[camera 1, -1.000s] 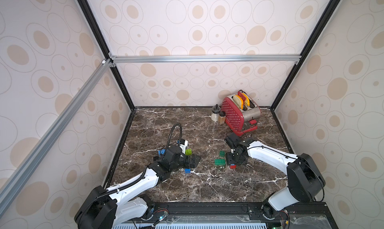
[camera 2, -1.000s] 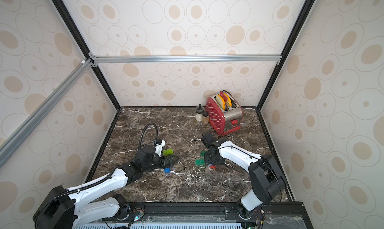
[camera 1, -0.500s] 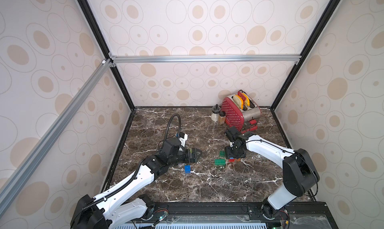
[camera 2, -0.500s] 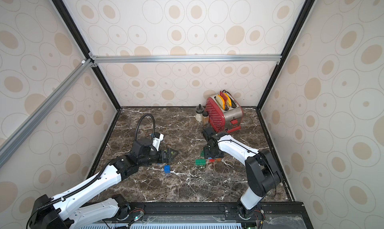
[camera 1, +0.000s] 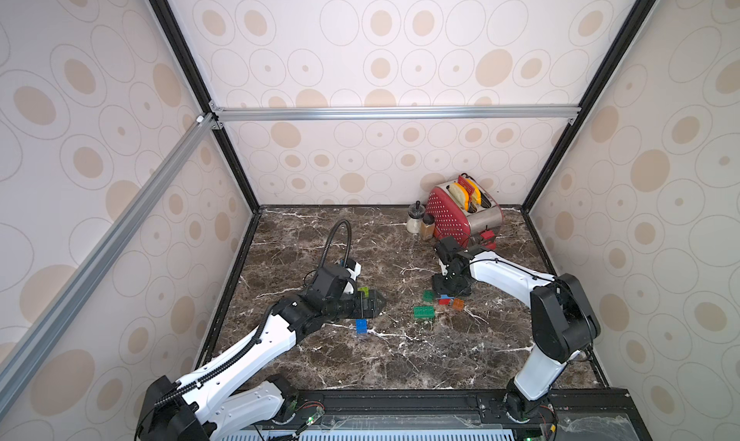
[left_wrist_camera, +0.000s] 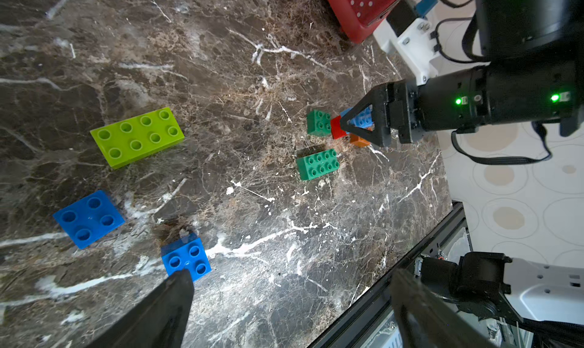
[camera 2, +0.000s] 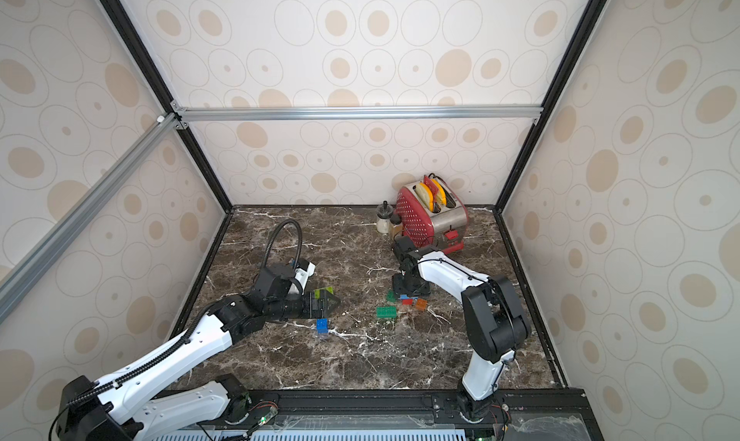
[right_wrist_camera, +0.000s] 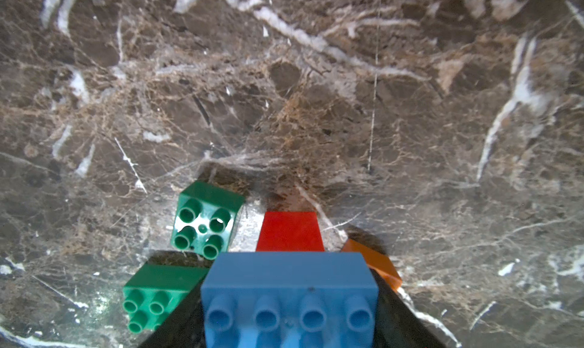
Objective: Assemble the letter f with lego
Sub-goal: Adjust the lego brick at the center of the board.
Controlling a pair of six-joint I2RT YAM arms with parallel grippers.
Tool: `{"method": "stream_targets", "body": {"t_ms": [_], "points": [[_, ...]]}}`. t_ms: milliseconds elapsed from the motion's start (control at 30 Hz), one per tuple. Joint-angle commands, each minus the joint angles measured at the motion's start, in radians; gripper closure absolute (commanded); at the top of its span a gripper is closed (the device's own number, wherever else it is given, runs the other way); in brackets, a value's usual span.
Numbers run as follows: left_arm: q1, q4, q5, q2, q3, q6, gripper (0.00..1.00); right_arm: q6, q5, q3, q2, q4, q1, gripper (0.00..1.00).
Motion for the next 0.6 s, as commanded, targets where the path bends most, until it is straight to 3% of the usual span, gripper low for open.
{"method": "stream_targets", "body": {"t_ms": [0, 567], "points": [[0.006, -0.015, -0.007, 0.006, 0.035, 0.020, 0.01, 0.009, -0.007, -0.022, 0.006, 0.009, -0.001, 0.30], [0.006, -0.012, -0.011, 0.016, 0.035, 0.019, 0.01, -0.014, 0.003, -0.004, -0.027, -0.008, -0.001, 0.21]]}}
